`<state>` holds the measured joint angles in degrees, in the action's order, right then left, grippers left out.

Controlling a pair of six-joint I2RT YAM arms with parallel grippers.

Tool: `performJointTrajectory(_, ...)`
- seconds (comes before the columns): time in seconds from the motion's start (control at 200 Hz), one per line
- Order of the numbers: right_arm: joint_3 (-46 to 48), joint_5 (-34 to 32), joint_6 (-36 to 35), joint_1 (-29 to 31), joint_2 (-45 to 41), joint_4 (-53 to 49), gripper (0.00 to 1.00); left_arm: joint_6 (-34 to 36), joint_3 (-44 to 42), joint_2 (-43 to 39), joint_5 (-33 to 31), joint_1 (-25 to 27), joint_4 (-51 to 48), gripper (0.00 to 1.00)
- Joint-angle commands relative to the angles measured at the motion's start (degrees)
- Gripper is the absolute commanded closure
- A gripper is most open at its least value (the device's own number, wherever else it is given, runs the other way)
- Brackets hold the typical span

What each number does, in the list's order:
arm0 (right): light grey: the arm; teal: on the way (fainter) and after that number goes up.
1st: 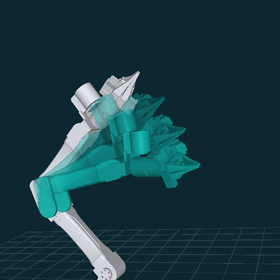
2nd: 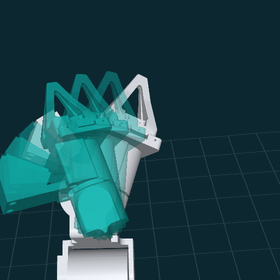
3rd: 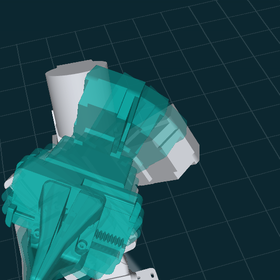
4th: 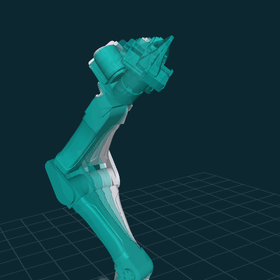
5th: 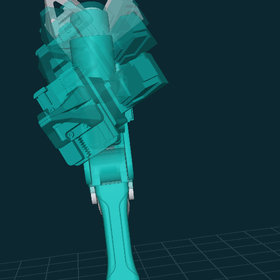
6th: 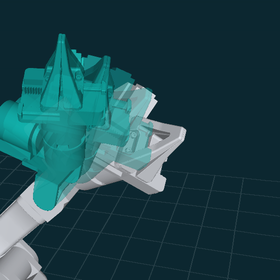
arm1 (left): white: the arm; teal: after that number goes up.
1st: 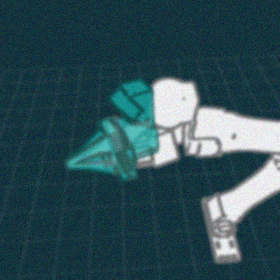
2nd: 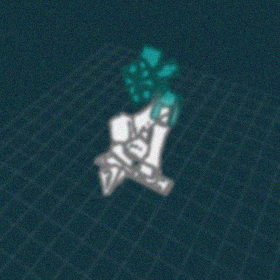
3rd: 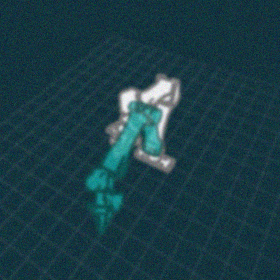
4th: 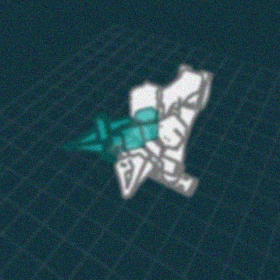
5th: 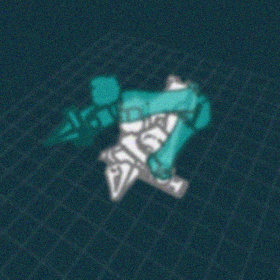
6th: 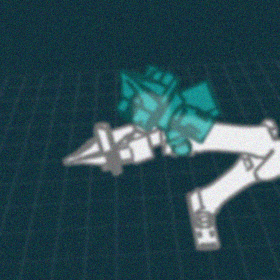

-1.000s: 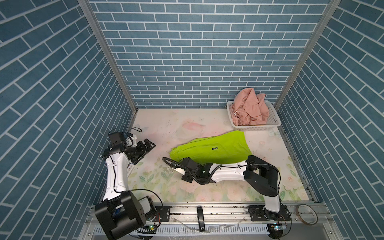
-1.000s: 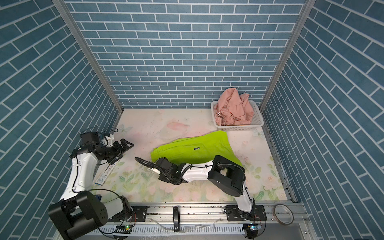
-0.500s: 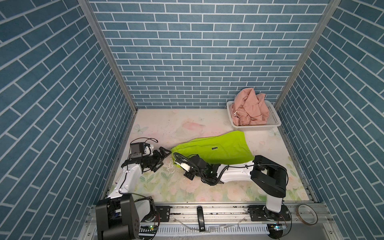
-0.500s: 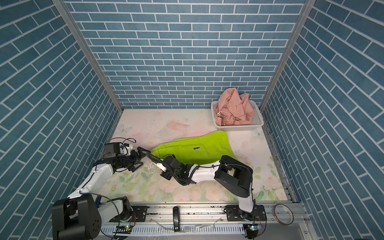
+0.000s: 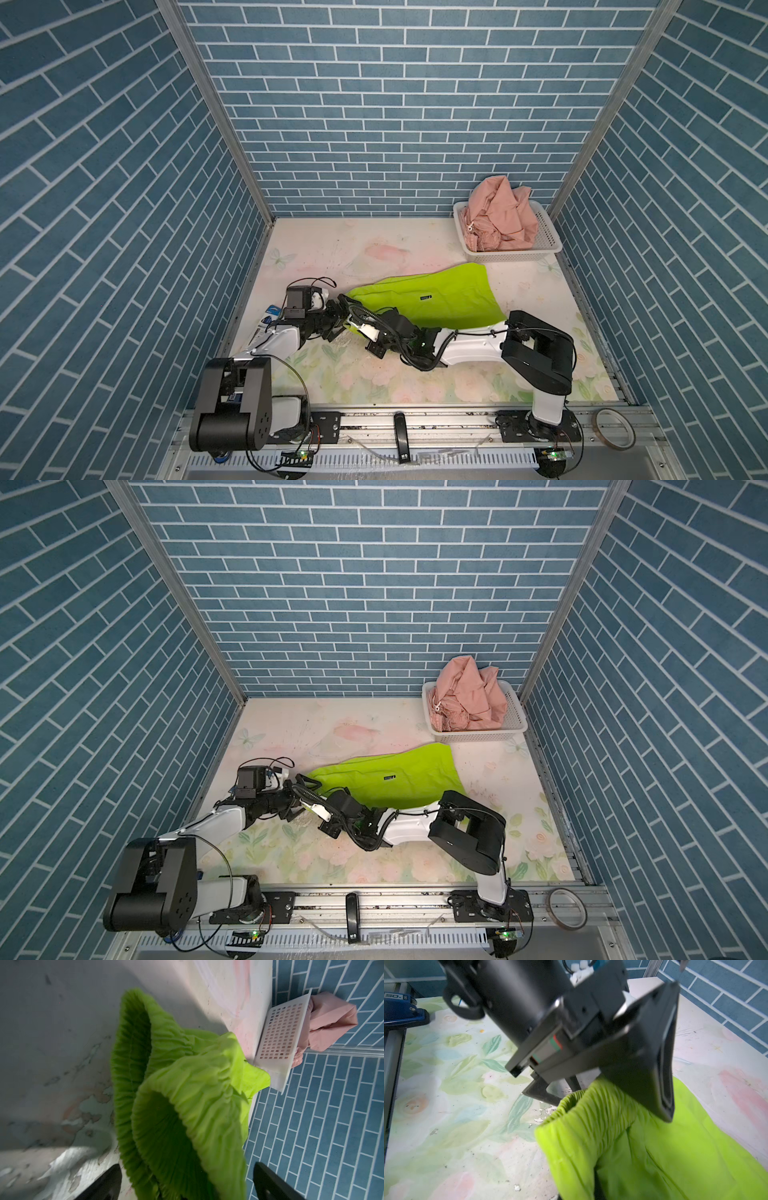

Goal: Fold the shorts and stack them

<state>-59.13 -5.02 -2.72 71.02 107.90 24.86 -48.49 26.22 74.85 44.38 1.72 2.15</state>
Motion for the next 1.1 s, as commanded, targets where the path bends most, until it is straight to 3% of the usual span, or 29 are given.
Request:
performJointTrajectory(0.0, 0.1, 1.6, 0.7, 0.0, -0.8, 3.4, 1.00, -0.6, -0.9, 1.9, -1.8, 2.0, 4.6, 0.01)
performJointTrajectory(0.07, -0.3, 2.8, 0.6, 0.0, -0.6, 3.0, 1.00, -0.8, -0.6, 3.0, -2.0, 2.3, 6.4, 0.08)
performJointTrajectory(0.19, -0.9, 5.1, 0.9, 0.2, -0.9, 1.2, 1.00, 0.8, 0.9, 2.9, -2.6, 2.3, 4.3, 0.54)
performJointTrajectory(0.3, 0.2, 5.4, 2.4, -0.2, -3.2, 0.3, 0.60, 3.9, 3.2, 0.7, -3.5, 2.3, -2.3, 0.83)
performJointTrajectory(0.36, 1.5, 5.9, 4.0, -0.9, -6.0, -0.8, 0.50, 6.7, 5.3, -1.1, -4.1, 2.2, -7.5, 0.92)
performJointTrajectory(0.465, 4.4, 8.1, 7.2, -3.5, -12.5, -5.5, 0.41, 10.5, 9.0, -4.6, -4.4, 0.9, -16.2, 0.98)
performJointTrajectory(0.71, 8.1, 7.6, 7.7, -8.1, -23.6, -25.5, 0.43, 23.6, 21.1, -9.1, -4.4, -8.8, -40.1, 0.99)
performJointTrajectory(0.81, 7.0, 8.6, 7.6, -8.8, -22.7, -30.4, 0.44, 27.1, 23.9, -8.3, 0.1, -13.8, -44.9, 1.00)
performJointTrajectory(0.89, 4.9, 11.6, 7.6, -8.9, -18.9, -31.0, 0.49, 28.8, 25.1, -7.8, 3.5, -17.0, -46.7, 1.00)
performJointTrajectory(1.02, -0.9, 19.1, 8.0, -8.6, -10.6, -29.4, 0.66, 31.6, 27.6, -7.6, 4.6, -18.7, -50.8, 1.00)
performJointTrajectory(1.095, -4.3, 19.7, 8.1, -8.5, -6.0, -29.1, 0.77, 32.5, 28.4, -8.0, 6.3, -19.7, -52.3, 1.00)
